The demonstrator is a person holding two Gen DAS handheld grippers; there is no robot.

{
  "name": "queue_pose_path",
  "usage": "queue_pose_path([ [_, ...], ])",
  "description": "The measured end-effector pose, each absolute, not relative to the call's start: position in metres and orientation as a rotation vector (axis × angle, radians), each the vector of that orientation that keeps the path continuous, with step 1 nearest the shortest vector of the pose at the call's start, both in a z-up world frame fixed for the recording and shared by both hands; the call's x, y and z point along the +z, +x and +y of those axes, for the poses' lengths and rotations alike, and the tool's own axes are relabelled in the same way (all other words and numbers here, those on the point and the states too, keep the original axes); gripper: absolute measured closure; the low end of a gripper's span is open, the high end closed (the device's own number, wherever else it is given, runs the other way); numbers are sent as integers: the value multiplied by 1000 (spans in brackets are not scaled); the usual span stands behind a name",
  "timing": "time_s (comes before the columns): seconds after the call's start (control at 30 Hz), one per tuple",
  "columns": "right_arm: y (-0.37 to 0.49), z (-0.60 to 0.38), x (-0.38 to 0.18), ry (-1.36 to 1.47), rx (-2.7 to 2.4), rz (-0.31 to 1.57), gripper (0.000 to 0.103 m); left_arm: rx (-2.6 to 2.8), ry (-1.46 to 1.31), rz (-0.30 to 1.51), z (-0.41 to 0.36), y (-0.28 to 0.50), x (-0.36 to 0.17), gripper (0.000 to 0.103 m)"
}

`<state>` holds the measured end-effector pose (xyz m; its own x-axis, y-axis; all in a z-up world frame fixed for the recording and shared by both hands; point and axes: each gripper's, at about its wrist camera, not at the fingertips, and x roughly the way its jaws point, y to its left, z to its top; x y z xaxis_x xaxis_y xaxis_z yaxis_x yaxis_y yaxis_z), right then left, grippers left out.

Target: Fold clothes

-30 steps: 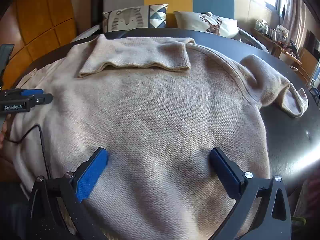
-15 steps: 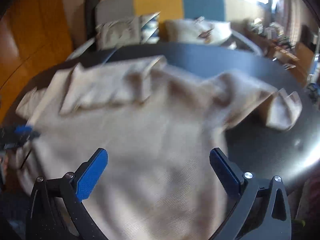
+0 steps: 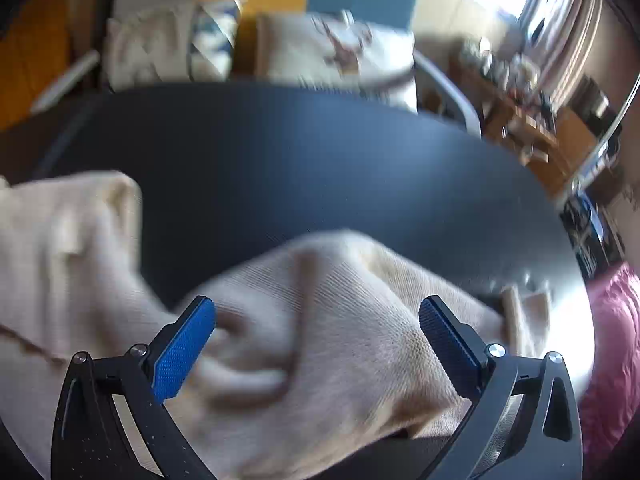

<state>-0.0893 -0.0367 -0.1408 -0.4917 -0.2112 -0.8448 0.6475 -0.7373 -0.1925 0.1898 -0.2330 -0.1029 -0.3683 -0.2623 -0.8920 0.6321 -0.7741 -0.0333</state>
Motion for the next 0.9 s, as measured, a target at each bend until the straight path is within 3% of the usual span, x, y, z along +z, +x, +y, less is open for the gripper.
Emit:
queue_pose_path([
  [0.07, -104, -24, -158, 1269, -2240, 681, 0, -2172, 1297, 487, -232, 193, -105, 41],
  [0.23, -117, 37, -165, 1371, -2285, 329, 0, -2181, 1283, 473, -229, 197, -104, 40],
  [0.5, -47, 82, -164, 1270, -2448, 299, 0, -2214, 1242, 445, -210, 213, -110, 38],
  [0.9, -109, 90, -147, 1373, -2368, 203, 0, -2205, 1205, 483, -208, 235, -116, 38],
])
